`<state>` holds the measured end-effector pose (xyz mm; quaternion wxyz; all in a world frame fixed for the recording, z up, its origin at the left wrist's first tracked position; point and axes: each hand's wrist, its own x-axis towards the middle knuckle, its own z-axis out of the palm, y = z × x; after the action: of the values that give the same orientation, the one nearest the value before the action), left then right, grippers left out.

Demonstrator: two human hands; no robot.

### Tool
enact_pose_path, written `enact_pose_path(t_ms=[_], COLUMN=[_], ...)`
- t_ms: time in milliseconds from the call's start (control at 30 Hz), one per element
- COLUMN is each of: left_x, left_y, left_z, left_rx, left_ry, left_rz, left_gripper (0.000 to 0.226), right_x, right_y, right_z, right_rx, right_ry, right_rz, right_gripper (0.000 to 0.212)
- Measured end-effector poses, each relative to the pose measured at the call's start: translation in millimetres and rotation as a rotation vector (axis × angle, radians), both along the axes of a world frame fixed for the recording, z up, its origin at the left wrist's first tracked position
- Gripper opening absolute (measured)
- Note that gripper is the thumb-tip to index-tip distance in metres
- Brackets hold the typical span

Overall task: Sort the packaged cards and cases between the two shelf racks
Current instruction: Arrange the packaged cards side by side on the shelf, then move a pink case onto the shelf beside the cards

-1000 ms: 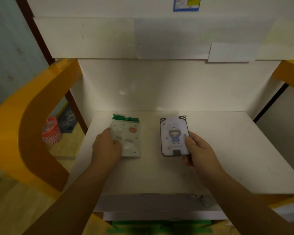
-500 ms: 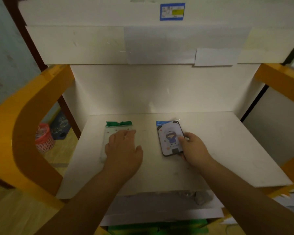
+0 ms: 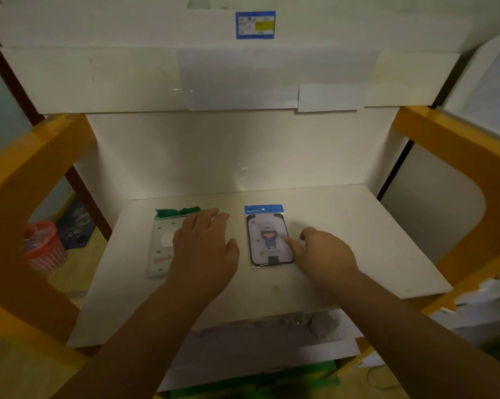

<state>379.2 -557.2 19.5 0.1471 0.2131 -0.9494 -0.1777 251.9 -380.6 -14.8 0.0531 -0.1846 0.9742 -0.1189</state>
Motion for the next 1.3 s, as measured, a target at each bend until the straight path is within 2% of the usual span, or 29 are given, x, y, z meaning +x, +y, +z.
enact_pose_path(t_ms=[200, 400, 600, 800, 1067, 1300], left_x=[-14.4, -18.6, -20.3, -20.0, -27.9, -28.5], left_y=[23.8, 52.7, 107.8, 202.2, 362.6, 457.1], left_z=[10.2, 34.4, 57.7, 77.5, 81.4, 76.5], left_rx=[-0.008, -0.077, -0.054, -0.075, -0.063, -0.051], left_ry=[-0.022, 0.065, 0.11, 0.16, 0.216, 0.205], left_rz=[-0.119, -0.239, -0.287, -0.315, -0.489, -0.501], left_gripper=[0.064, 0.064, 0.064, 0.062, 0.059, 0.061], right_x=[15.2, 20.0, 32.9, 50.2, 63.4, 64.6], right_y=[47.3, 86.2, 150.4, 244.7, 407.3, 497.8], right_z=[20.0, 62.7, 94.3, 105.2, 105.1, 100.7], right_rx=[-0.134, -0.219, -0.214, -0.236, -0.177, -0.141], right_ry=[0.216, 0.392, 0.445, 0.497, 0.471, 0.422], right_rz=[0.046, 0.123, 0.11, 0.073, -0.036, -0.05], right_gripper=[0.046, 0.051, 0.056, 0.05, 0.053, 0.055])
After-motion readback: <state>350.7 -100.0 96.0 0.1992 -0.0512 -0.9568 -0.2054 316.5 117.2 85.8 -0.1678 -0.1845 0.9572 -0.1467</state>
